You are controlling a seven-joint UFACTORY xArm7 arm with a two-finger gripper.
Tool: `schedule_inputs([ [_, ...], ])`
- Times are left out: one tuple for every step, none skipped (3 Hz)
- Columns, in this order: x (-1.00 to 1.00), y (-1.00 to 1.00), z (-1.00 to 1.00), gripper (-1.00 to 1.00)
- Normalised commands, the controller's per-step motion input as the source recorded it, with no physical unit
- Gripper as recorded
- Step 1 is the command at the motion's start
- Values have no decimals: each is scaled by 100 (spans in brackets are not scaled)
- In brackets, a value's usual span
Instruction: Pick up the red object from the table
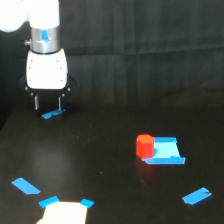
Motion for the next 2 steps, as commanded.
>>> schedule_inputs([
  [89,-93,-35,100],
  [99,-14,-100,60],
])
